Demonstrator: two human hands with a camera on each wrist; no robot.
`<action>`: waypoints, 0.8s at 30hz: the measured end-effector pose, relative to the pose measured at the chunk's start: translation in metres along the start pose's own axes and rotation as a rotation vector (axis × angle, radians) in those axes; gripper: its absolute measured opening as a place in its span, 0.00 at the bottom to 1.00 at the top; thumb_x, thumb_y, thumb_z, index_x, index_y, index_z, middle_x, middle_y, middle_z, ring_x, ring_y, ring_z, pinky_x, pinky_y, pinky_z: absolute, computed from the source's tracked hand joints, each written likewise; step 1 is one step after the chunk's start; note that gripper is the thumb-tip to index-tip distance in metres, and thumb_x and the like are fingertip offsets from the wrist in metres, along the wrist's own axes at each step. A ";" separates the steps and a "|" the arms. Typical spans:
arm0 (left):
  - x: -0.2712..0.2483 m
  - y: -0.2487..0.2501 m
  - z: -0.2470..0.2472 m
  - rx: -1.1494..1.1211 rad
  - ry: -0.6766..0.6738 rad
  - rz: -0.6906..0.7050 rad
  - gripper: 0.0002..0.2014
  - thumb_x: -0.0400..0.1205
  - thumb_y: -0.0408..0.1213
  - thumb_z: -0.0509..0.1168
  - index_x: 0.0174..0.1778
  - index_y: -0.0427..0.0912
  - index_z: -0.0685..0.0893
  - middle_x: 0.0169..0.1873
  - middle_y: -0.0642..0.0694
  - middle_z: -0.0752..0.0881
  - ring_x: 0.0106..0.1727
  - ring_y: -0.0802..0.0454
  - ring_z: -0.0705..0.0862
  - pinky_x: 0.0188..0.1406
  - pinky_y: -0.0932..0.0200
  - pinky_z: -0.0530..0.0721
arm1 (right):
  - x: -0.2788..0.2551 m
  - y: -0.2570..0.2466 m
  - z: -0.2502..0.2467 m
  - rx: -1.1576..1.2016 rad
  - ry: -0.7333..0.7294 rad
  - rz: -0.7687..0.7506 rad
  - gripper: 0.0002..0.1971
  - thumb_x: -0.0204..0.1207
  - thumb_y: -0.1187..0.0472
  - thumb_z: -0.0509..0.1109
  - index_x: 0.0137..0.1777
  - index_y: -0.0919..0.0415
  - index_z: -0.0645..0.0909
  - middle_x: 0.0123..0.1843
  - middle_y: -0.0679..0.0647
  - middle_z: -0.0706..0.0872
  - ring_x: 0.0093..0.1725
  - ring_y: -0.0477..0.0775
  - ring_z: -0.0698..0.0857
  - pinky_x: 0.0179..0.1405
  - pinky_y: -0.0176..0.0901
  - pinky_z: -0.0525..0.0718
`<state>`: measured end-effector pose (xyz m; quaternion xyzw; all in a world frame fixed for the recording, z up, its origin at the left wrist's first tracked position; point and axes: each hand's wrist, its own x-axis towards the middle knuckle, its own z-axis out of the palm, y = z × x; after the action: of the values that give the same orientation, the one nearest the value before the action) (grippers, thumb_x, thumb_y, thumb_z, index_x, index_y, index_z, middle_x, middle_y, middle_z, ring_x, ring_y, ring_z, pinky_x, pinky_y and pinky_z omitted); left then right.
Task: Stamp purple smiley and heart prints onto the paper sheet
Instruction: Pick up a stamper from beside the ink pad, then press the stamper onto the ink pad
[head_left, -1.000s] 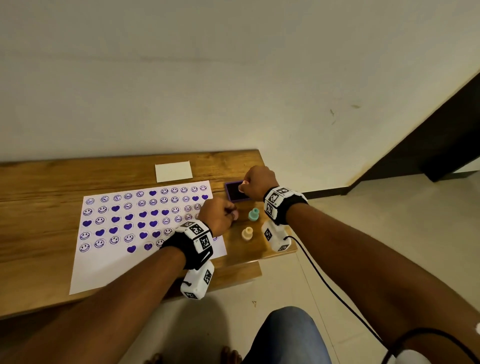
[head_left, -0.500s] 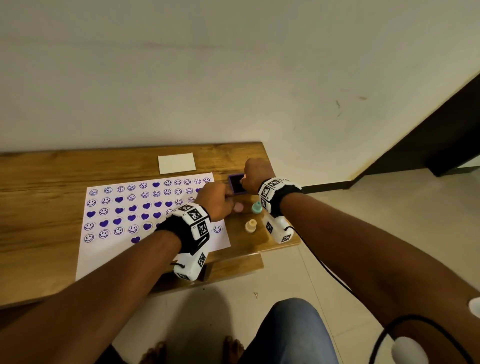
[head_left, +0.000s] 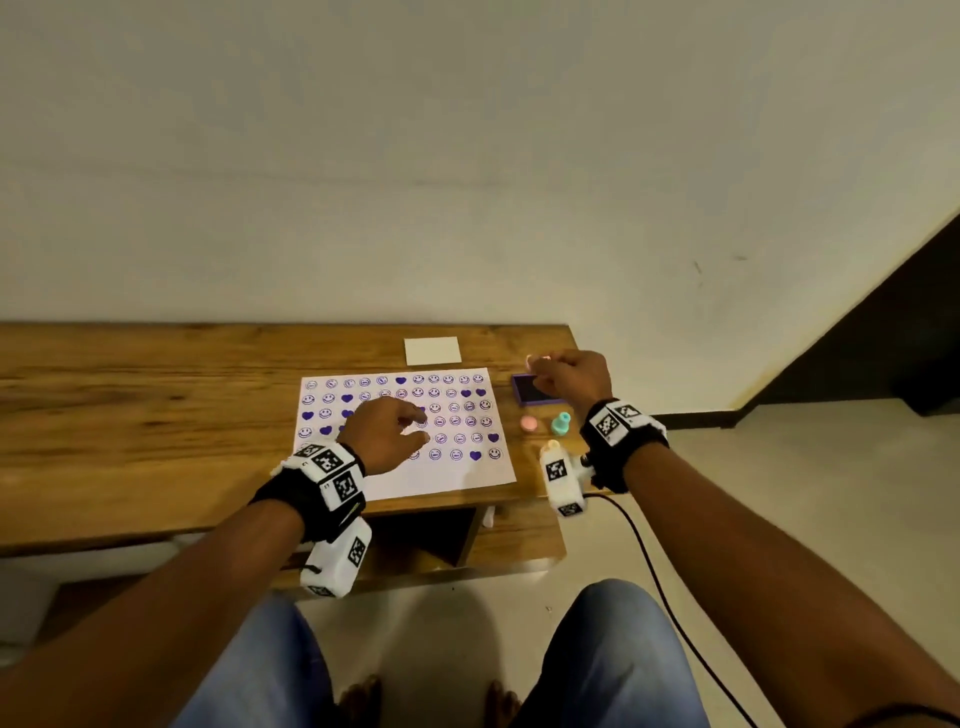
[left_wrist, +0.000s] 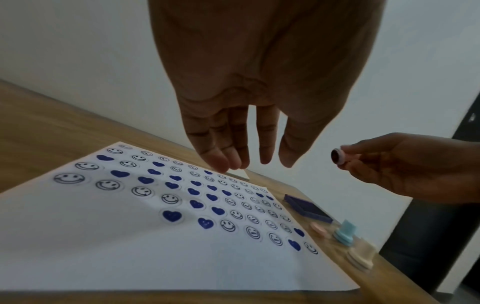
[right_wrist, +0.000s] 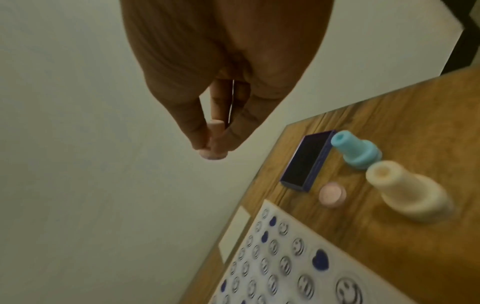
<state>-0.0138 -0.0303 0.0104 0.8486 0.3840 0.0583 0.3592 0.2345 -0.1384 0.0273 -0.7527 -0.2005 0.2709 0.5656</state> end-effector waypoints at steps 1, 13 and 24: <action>-0.006 0.000 -0.003 -0.015 0.006 0.000 0.16 0.79 0.43 0.71 0.61 0.46 0.86 0.61 0.47 0.86 0.56 0.52 0.83 0.57 0.58 0.79 | -0.014 -0.005 0.002 0.068 -0.032 0.005 0.08 0.70 0.68 0.80 0.40 0.73 0.86 0.40 0.60 0.90 0.42 0.56 0.90 0.47 0.47 0.92; -0.084 -0.002 0.003 -0.232 0.135 -0.017 0.14 0.78 0.41 0.72 0.60 0.46 0.87 0.59 0.50 0.86 0.60 0.51 0.84 0.57 0.60 0.79 | -0.157 -0.005 0.018 1.020 -0.430 0.304 0.11 0.72 0.73 0.70 0.54 0.71 0.85 0.47 0.64 0.91 0.42 0.55 0.92 0.41 0.39 0.92; -0.081 -0.049 0.018 -0.174 0.325 -0.050 0.14 0.76 0.39 0.73 0.58 0.46 0.88 0.61 0.46 0.84 0.66 0.48 0.80 0.68 0.53 0.75 | -0.150 0.021 0.048 1.020 -0.371 0.345 0.09 0.66 0.74 0.67 0.38 0.66 0.89 0.43 0.62 0.89 0.40 0.55 0.89 0.36 0.38 0.90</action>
<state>-0.0938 -0.0748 -0.0201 0.7839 0.4516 0.2186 0.3657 0.0882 -0.2002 0.0243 -0.3461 -0.0144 0.5495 0.7603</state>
